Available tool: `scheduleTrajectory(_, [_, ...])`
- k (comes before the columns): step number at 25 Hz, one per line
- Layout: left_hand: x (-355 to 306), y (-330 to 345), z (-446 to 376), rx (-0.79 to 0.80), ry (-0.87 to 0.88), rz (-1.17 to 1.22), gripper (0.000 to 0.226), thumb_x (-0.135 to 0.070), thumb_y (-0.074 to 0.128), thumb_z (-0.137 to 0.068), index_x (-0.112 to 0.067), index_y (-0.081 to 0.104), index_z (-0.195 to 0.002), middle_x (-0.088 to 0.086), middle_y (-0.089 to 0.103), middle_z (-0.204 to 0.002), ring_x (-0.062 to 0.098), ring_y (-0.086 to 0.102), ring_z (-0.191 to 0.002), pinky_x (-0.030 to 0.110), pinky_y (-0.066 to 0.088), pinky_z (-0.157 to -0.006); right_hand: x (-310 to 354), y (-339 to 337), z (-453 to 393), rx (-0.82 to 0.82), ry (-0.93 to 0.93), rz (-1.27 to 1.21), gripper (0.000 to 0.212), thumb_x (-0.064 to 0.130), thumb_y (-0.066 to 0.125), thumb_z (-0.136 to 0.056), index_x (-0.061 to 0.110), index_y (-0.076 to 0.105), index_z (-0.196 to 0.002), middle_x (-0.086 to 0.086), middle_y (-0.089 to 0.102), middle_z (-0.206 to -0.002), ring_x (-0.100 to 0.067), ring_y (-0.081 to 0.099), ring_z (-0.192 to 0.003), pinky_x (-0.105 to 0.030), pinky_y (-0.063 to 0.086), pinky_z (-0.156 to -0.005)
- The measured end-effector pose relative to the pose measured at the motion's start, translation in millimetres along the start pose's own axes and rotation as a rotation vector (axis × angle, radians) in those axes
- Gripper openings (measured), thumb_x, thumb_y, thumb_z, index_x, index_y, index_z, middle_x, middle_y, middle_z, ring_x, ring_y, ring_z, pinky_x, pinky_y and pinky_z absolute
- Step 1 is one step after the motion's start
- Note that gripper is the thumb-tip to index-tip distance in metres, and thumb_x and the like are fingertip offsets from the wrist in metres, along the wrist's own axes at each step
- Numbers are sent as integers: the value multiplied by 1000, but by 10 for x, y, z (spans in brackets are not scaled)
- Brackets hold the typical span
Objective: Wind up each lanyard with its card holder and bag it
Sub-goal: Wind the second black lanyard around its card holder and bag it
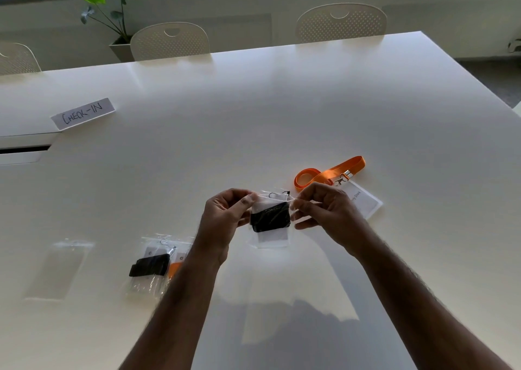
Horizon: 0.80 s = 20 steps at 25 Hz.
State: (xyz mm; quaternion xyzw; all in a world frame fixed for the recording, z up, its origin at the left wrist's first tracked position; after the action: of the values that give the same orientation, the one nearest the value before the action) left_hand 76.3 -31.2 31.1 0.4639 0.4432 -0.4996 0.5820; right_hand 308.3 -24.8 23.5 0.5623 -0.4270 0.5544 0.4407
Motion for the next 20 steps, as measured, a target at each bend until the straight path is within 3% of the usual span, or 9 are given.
scheduleTrajectory(3, [-17,-10,13,-27,37,-12,13,-15,75,-95,-21,80,-85,12,79,-94,28,73,-90,45,61,-85,29,14,13,-16,-19,29,11,10,69,-102,15,71,-92,-13,79,-95,-29,81,-92,-47,68,-74])
scheduleTrajectory(6, [-27,-6,11,-35,58,-37,11,-14,73,-97,-19,79,-89,11,78,-94,29,72,-91,47,60,-85,48,21,33,-17,-26,20,7,17,71,-100,13,71,-94,-13,80,-95,-28,81,-95,-49,68,-76])
scheduleTrajectory(10, [26,39,6,-1,16,-30,7,-14,70,-98,-15,76,-95,11,77,-96,29,72,-87,43,60,-80,11,44,51,-6,28,-21,23,29,73,-95,9,69,-106,-14,80,-100,-30,80,-97,-50,68,-76])
scheduleTrajectory(15, [114,105,36,48,-61,14,9,-15,70,-98,-9,74,-103,14,78,-103,24,73,-88,35,61,-76,-45,6,54,-42,52,-1,13,19,67,-101,7,68,-107,-11,81,-99,-30,81,-91,-47,68,-71])
scheduleTrajectory(20, [132,140,46,62,-90,9,11,-18,75,-94,-10,75,-100,11,78,-97,23,73,-90,36,61,-76,-5,11,71,-44,64,5,17,28,71,-93,13,71,-101,-6,80,-97,-31,81,-87,-43,68,-67])
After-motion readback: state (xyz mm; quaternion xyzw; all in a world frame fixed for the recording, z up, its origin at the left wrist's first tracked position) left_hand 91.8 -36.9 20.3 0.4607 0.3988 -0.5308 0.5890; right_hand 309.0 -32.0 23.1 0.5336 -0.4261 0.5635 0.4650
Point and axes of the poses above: each hand's wrist, its own z-axis away from the middle knuckle, its own y-axis out of the palm, x = y × z, the point moved 5 cm from there along -z, towards the middle knuckle
